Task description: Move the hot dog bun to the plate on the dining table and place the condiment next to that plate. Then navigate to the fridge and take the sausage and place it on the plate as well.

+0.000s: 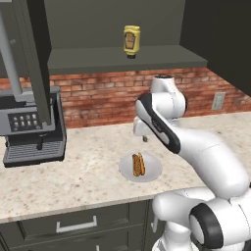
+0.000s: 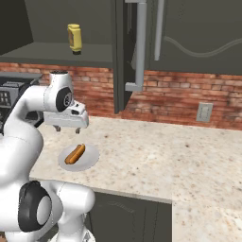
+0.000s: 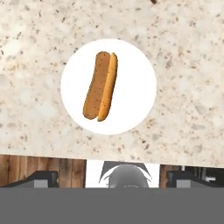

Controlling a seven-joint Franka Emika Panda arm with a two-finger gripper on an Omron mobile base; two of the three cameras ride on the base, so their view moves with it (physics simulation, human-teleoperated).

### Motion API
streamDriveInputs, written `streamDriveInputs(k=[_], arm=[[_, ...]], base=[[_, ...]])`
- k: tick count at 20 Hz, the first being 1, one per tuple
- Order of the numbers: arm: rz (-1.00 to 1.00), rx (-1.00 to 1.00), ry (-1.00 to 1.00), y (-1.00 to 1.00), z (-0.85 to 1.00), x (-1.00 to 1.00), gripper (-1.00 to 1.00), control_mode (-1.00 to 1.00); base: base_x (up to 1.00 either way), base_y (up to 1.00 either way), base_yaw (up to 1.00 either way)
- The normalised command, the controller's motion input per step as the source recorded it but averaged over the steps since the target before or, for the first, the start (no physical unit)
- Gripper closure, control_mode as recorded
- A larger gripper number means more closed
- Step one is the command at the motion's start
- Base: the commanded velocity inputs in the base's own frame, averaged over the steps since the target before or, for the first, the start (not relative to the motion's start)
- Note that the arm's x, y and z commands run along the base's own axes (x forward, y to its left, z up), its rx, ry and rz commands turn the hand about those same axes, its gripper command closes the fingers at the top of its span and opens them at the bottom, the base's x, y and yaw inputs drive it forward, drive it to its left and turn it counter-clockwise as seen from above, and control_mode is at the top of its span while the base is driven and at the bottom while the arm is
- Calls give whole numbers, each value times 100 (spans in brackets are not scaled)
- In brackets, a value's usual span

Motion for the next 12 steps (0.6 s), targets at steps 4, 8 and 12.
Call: streamDriveInputs(k=[4,8,12], arm=[[0,-1,20,31,-82,17,-100,-100],[0,-6,9,4,-72,0,-100,-100],[0,0,0,0,-53,0,-100,-100]], base=[[0,0,0],[0,0,0],[0,0,0]])
